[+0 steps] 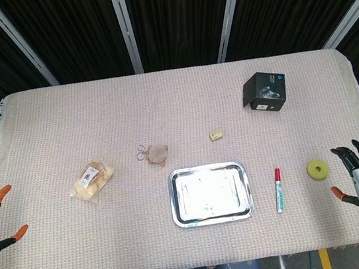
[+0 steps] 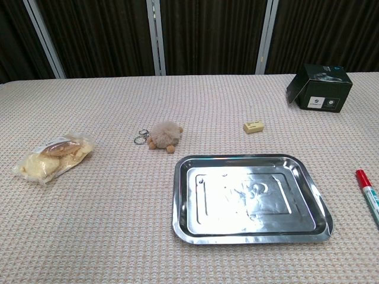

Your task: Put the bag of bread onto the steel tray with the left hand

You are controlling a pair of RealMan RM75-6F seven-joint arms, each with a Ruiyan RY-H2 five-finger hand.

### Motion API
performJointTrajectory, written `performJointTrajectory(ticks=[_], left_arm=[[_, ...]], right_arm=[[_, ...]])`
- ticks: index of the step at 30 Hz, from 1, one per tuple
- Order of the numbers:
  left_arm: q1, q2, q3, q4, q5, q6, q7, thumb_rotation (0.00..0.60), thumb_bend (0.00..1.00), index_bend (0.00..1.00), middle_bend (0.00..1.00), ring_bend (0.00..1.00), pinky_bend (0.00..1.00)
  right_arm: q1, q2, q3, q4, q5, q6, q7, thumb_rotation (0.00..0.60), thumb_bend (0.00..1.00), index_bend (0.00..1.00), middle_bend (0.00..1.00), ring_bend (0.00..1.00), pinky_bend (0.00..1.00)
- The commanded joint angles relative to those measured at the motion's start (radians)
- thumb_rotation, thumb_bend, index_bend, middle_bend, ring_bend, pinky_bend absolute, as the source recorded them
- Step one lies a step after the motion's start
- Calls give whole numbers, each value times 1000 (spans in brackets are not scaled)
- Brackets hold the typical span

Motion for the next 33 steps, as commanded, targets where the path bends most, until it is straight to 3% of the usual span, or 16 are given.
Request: performJointTrajectory(ticks=[1, 20, 33], left_arm=[[5, 0, 1, 1, 1, 7, 4, 557, 93, 153, 53, 23, 0], [21, 2, 11, -7, 11, 21, 14, 559, 94, 157, 54, 24, 0], [-4, -19, 2, 15, -6, -27, 11, 559, 93, 164, 52, 23, 0]], right_arm=[[0, -2, 0, 2, 0, 0, 3, 600, 125, 163, 183, 30, 136], [-7, -2, -3, 21, -17, 18, 37, 600, 123, 162, 174, 28, 136], [-13, 1, -4, 8, -18, 26, 23, 600, 123, 163, 168, 27, 136]])
